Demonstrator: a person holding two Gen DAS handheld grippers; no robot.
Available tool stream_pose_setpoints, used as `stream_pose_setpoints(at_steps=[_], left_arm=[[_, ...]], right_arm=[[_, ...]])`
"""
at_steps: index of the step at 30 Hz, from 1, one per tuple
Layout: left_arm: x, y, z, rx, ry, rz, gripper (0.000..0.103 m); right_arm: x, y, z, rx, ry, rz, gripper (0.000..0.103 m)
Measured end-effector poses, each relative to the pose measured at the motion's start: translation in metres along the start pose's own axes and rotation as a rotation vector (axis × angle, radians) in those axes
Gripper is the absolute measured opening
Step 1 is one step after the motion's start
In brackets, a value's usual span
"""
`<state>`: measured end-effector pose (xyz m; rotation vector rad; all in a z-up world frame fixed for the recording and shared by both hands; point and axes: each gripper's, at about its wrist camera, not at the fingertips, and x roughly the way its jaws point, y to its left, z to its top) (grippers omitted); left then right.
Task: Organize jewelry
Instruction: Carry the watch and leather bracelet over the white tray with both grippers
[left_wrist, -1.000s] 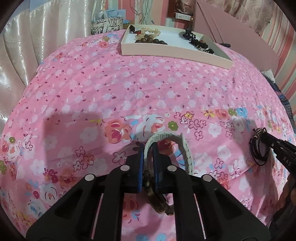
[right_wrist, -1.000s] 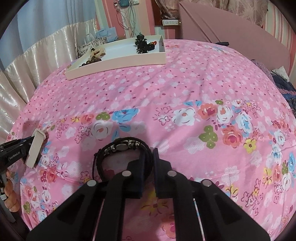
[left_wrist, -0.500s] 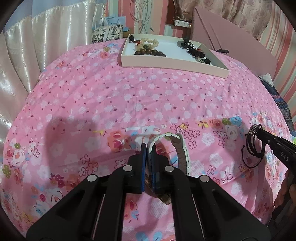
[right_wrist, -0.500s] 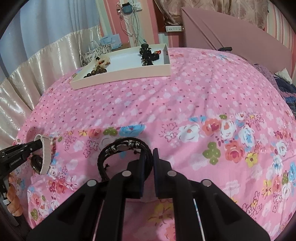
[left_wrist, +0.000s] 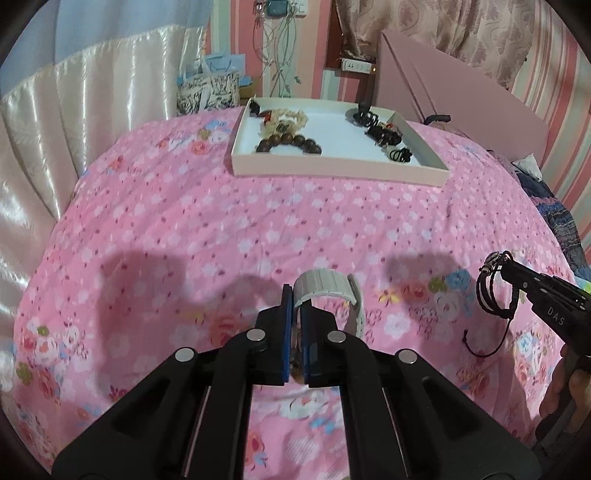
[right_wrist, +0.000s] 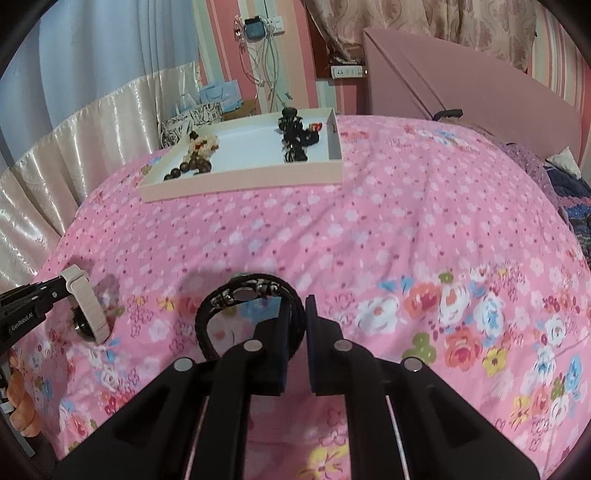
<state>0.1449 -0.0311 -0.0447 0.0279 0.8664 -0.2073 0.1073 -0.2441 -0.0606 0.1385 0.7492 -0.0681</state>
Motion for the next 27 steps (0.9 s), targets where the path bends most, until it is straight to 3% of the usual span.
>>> stream_pose_setpoints(at_steps=[14,27], left_arm=[[0.005,-0.007,0.053,0.036,-0.047,0.007,0.002],[0.012,-0.018,0.135,0.062,-0.105,-0.039,0.002]], right_arm=[[0.008,-0.002,0.054,-0.018,-0.055,-0.043,0.008],[0.016,0.011,0.142,-0.028,-0.144,-0.026,0.008]])
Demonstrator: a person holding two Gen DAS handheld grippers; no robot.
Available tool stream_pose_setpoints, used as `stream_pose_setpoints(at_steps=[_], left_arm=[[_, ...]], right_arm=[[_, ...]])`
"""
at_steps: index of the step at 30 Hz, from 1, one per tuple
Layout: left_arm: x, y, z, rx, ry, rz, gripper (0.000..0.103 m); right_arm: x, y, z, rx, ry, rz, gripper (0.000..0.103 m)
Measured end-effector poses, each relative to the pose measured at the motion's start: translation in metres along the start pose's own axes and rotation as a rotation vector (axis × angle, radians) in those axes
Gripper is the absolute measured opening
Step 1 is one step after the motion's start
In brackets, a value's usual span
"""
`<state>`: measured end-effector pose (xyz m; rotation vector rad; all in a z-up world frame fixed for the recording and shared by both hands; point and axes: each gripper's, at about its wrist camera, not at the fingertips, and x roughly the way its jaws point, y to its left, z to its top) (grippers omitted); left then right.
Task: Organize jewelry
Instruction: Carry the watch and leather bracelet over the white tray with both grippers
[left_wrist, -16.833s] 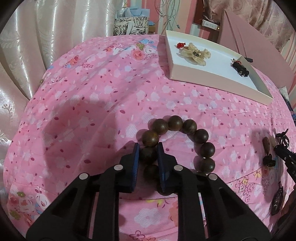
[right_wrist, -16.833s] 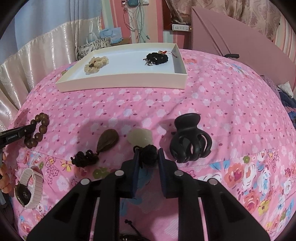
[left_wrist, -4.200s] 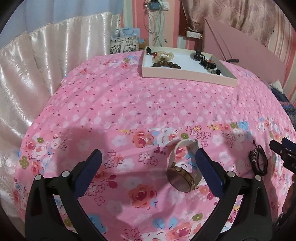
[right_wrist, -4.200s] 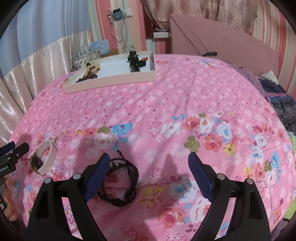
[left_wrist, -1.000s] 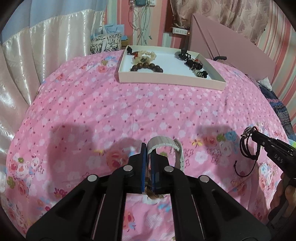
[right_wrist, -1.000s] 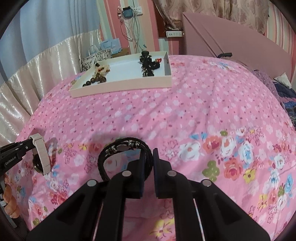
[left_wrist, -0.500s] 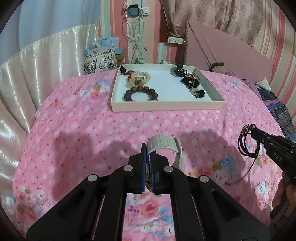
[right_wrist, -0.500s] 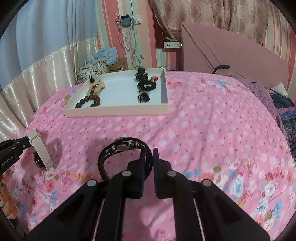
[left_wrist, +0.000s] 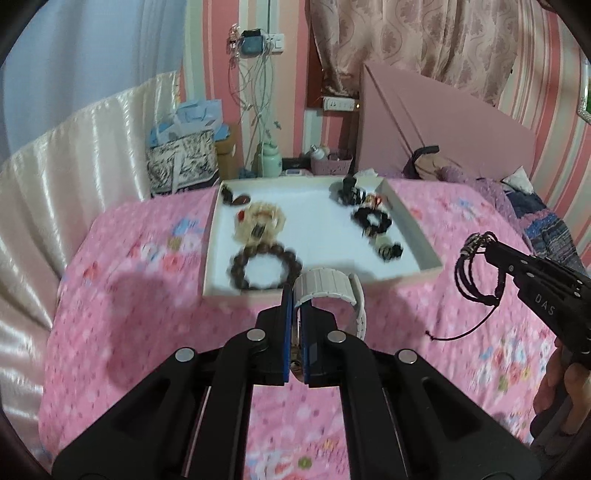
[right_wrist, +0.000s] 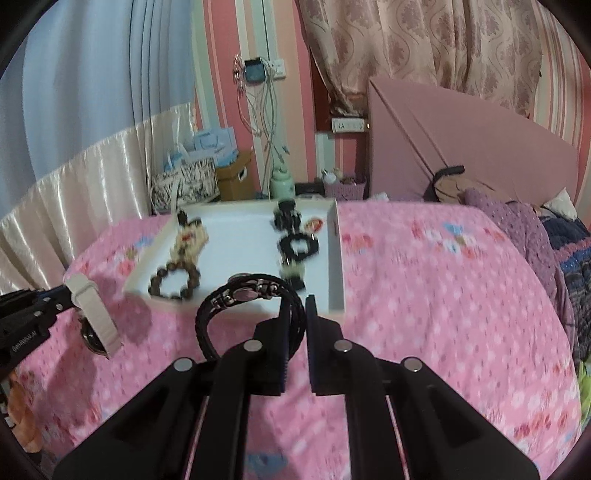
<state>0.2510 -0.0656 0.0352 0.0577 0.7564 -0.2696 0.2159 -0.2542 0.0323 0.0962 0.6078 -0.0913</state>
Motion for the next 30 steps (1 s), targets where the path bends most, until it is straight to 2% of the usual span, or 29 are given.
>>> stream_pose_setpoints(at_steps=[7,13,25,30], left_arm=[[0.033,0.002,0.041,-0.020,0.005,-0.044,0.002],[0.073,0.000,0.066,-0.025,0.022,-0.050,0.002],[0.148,0.000,0.064,-0.058,0.130,-0.077,0.002],[0.167,-0.003,0.061,-0.050,0.154,-0.090,0.002]], right_arm=[[0.027,0.008,0.034,-0.006,-0.004,0.004,0.008],[0.060,0.017,0.042,-0.019,0.027,0.013,0.008],[0.128,0.021,0.043,-0.034,0.103,0.017,0.008],[0.149,0.024,0.036,-0.040,0.142,0.014,0.008]])
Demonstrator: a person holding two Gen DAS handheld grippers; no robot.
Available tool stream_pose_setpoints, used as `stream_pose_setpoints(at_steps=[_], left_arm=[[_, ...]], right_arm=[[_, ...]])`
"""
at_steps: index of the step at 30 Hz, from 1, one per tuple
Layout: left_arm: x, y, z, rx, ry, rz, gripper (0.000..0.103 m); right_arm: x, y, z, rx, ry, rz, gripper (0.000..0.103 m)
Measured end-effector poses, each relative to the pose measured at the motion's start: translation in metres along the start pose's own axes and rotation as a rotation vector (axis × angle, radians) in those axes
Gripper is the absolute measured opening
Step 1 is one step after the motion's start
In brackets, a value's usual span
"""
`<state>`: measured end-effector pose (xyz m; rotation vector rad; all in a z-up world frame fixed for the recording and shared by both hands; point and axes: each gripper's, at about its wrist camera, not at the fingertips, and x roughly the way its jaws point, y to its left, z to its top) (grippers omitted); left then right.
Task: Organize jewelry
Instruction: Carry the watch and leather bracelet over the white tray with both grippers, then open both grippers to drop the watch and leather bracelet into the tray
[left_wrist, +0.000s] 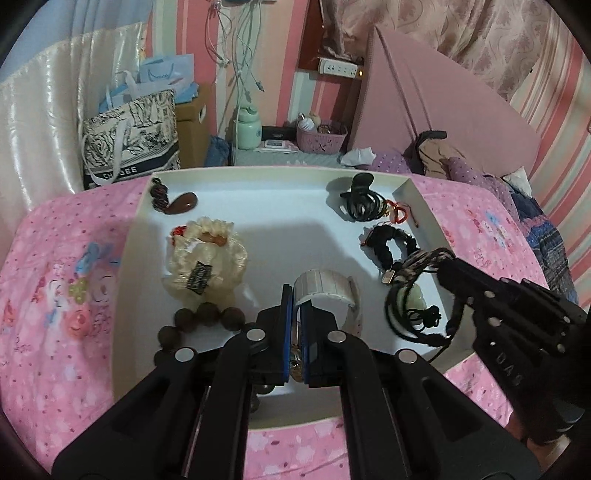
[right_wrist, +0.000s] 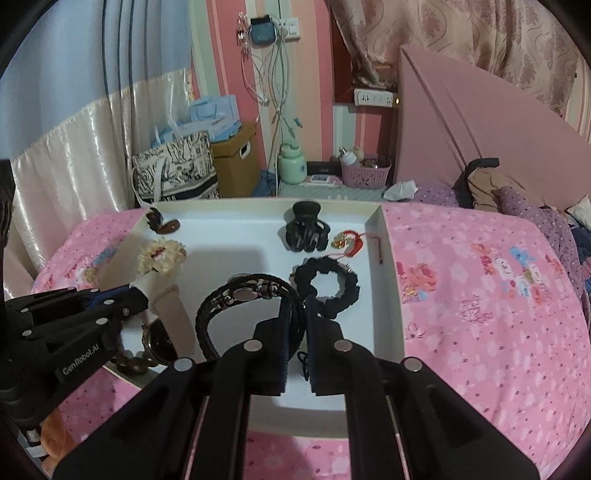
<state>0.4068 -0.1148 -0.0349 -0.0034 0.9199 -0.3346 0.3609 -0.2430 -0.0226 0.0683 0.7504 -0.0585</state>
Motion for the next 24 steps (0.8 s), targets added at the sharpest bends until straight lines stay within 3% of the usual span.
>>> stream_pose_setpoints(at_steps=[13,24], left_arm=[[0.022,0.013,-0.006,0.003,0.006,0.068,0.002],[0.028,0.016,-0.006,0.013,0.010,0.080,0.002]], right_arm=[[0.036,0.008,-0.013,-0.026,0.078,-0.004,0.008],[0.050,0.012,-0.014,-0.044,0.096,-0.005,0.008]])
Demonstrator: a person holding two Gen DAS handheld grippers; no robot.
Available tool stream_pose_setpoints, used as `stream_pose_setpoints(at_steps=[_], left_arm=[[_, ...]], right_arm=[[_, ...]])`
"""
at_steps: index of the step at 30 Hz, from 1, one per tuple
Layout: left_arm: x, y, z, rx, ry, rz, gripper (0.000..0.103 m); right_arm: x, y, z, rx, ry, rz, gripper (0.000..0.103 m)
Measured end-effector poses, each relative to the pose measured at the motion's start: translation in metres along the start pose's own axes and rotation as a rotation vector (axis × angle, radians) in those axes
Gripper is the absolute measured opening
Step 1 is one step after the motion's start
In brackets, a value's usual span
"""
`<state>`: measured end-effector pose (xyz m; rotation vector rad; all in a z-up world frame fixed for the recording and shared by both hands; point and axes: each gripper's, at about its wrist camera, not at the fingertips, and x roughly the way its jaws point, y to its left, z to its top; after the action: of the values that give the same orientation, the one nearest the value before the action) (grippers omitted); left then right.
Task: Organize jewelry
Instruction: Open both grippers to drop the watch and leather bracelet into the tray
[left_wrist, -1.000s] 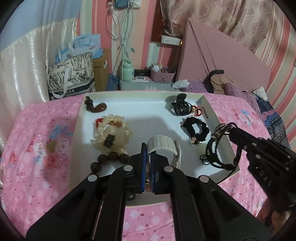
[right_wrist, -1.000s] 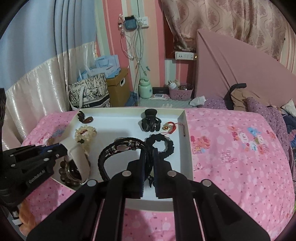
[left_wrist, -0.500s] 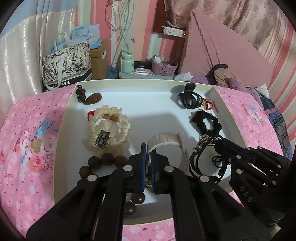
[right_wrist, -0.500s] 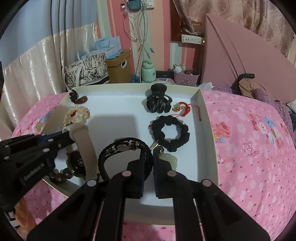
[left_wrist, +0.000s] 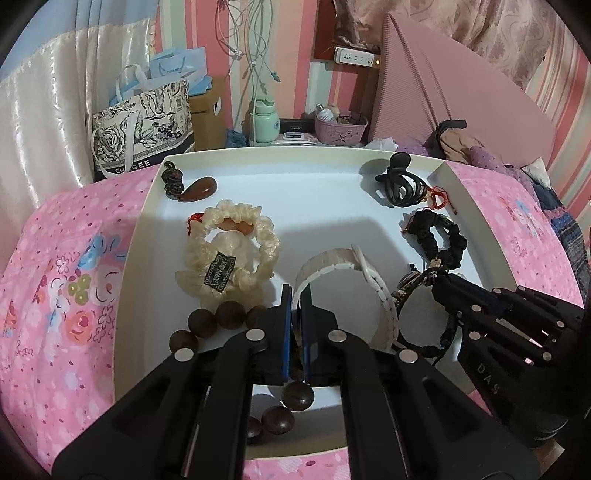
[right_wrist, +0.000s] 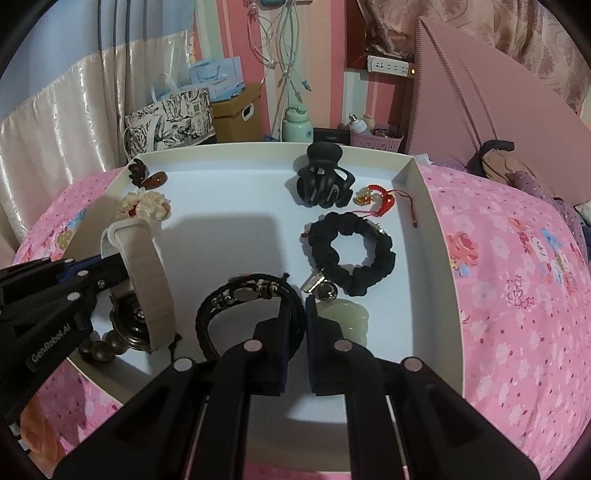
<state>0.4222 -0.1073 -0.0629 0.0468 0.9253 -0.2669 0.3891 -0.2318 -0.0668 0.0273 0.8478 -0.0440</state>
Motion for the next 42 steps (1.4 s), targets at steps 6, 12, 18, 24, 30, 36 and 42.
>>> stream_pose_setpoints(at_steps=[6,12,18,24,30,36,42], left_arm=[[0.001,0.003,0.000,-0.013,0.003,-0.008,0.003],[0.014,0.002,0.008,-0.013,0.036,-0.015,0.003],[0.034,0.007,0.019,-0.022,0.079,-0.014,0.004],[0.038,0.007,0.020,-0.028,0.082,-0.004,0.006],[0.028,0.008,0.021,-0.041,0.065,0.010,0.047],[-0.013,0.005,0.027,-0.027,0.013,0.018,0.052],[-0.101,0.020,0.014,-0.030,-0.142,0.095,0.085]], right_arm=[[0.009,0.001,-0.002,-0.005,0.026,0.004,0.010],[0.010,0.001,-0.001,-0.007,0.022,0.001,0.010],[0.010,-0.001,-0.001,-0.005,0.021,0.001,0.010],[0.011,-0.001,-0.001,-0.001,0.023,-0.002,0.010],[-0.001,0.001,0.001,-0.011,0.000,-0.001,0.050],[-0.030,-0.006,0.009,-0.025,-0.040,-0.020,0.058],[-0.090,-0.010,0.001,-0.032,-0.123,-0.019,0.079]])
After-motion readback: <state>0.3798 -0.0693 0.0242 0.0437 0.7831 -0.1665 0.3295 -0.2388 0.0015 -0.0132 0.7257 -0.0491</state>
